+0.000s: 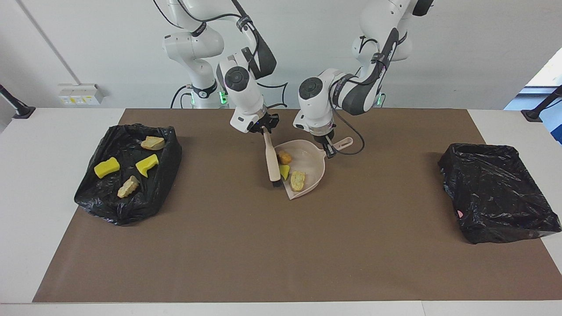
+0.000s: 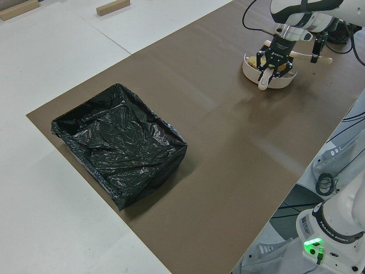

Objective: Sweep and dump trash in bin
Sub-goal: 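Sweep the nugget, crust and sponge into the dustpan with the right gripper's brush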

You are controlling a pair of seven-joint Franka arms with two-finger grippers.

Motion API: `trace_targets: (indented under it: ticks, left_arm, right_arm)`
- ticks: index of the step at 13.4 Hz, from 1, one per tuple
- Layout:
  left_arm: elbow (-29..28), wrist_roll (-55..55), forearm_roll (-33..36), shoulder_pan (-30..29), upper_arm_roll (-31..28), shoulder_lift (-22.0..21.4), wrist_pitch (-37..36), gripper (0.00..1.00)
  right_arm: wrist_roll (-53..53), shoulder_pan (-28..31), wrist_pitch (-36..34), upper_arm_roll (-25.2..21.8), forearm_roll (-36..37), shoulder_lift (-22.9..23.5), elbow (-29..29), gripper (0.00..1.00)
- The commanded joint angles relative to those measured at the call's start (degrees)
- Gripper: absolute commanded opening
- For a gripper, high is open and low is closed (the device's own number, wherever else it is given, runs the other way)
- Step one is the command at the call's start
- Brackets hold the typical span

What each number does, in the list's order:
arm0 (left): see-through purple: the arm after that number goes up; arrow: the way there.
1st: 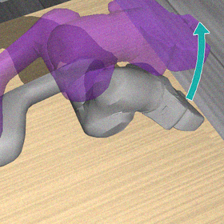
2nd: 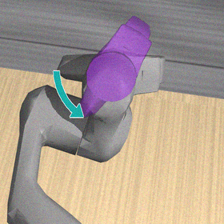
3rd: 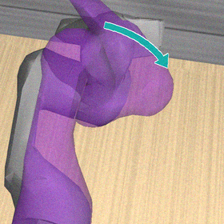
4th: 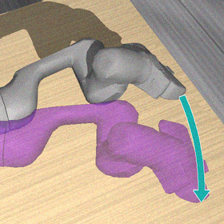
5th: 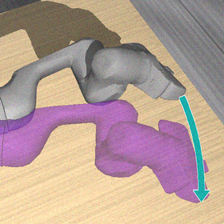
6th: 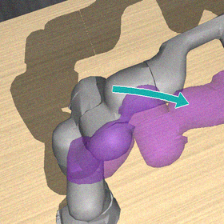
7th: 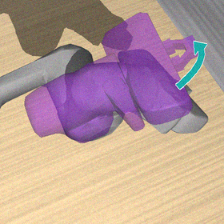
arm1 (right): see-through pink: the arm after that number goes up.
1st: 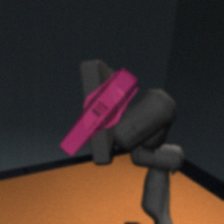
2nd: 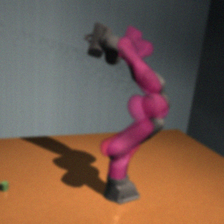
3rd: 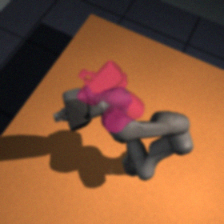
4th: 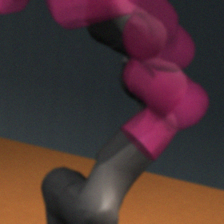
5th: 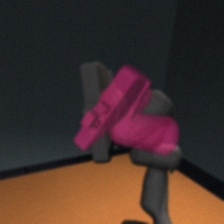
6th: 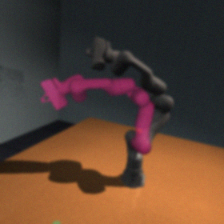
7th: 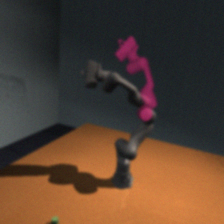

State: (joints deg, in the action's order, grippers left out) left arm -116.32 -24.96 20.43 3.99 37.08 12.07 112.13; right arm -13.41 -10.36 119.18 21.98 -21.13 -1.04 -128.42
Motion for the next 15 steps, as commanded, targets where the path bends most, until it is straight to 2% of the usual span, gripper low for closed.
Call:
trace_targets:
  ticks: [1, 3, 7, 12, 15]
  left_arm:
    - [-2.4, -1.1, -0.7, -1.7, 0.4, -2.3, 1.2, 0.0]
    - [-2.4, -1.1, -0.7, -1.7, 0.4, -2.3, 1.2, 0.0]
    - [-2.4, -1.3, -0.9, -1.8, 0.4, -2.3, 1.2, 0.0]
    - [-1.5, -5.2, -1.0, -2.2, 0.1, -1.9, 2.0, 0.0]
    - [-0.8, -10.7, -1.0, -2.8, -1.1, -2.5, 1.8, 0.0]
  right_arm:
    - [-4.0, -1.1, -0.3, 0.1, -1.5, 1.3, 3.2, 0.0]
    - [-5.5, -1.2, -1.4, 0.1, -1.5, 1.4, 5.6, 0.0]
    - [-7.0, 0.7, -13.9, -0.7, -0.7, 0.6, 13.6, 0.0]
    - [-6.5, 4.9, -20.3, -0.9, 6.1, -4.7, 14.2, 0.0]
    - [-4.4, 6.2, -22.1, -0.9, 8.6, -6.5, 12.3, 0.0]
